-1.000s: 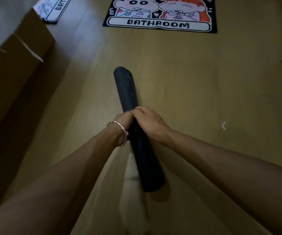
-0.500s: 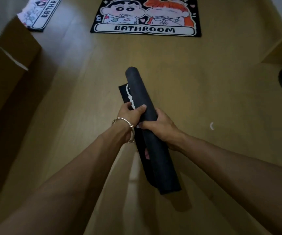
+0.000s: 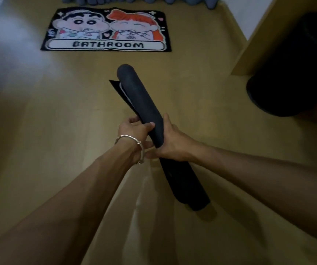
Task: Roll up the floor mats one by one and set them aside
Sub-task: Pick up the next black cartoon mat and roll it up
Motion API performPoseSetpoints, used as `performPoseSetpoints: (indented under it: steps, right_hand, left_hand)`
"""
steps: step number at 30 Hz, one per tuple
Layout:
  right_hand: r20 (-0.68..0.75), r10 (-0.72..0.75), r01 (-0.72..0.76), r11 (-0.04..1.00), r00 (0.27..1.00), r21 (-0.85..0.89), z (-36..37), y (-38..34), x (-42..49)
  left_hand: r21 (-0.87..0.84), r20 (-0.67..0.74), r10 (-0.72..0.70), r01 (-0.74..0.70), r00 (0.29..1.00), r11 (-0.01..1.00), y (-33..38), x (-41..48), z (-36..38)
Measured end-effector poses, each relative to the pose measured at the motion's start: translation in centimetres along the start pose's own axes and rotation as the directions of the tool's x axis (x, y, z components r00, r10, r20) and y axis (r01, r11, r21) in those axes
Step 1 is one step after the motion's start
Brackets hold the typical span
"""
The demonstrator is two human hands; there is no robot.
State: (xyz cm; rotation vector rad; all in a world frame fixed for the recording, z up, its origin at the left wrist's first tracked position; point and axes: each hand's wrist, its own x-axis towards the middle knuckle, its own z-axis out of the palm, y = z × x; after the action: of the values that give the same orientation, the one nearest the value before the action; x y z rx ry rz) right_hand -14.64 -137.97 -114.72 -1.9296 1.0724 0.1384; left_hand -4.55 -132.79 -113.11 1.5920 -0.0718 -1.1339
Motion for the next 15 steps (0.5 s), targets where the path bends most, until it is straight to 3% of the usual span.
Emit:
performPoseSetpoints:
  steps: [3, 6, 8, 11, 15]
  right_hand:
    - [-0.063, 0.013, -0.032, 0.954, 0.998, -0.299, -4.0, 3.5, -1.6]
    - [-0.106, 0.015, -0.066, 0.866, 0.994, -0.496, -7.0, 7.4, -3.7]
    - [-0.179, 0.023, -0.12, 0.823, 0.984, -0.556, -8.2, 10.5, -4.6]
    - [-0.297, 0.05, -0.218, 0.795, 0.954, -0.566, -9.0, 15.2, -5.8]
    - [-0.393, 0.12, -0.356, 0.705, 0.912, -0.613, -10.2, 22.2, -8.2]
  left_hand:
    - [-0.04, 0.147, -0.077, 0.083, 0.986, 0.996, -0.8, -0.9, 4.3]
    - [0.186, 0.328, -0.146, 0.088, 0.933, 0.979, -1.8, -1.8, 8.5]
    - [0.35, 0.41, -0.168, 0.016, 0.896, 0.937, -2.7, -2.6, 11.1]
    - [0.46, 0.539, -0.206, -0.081, 0.817, 0.884, -4.6, -3.3, 14.5]
    - [0.614, 0.677, -0.28, -0.312, 0.681, 0.725, -8.5, -4.0, 18.0]
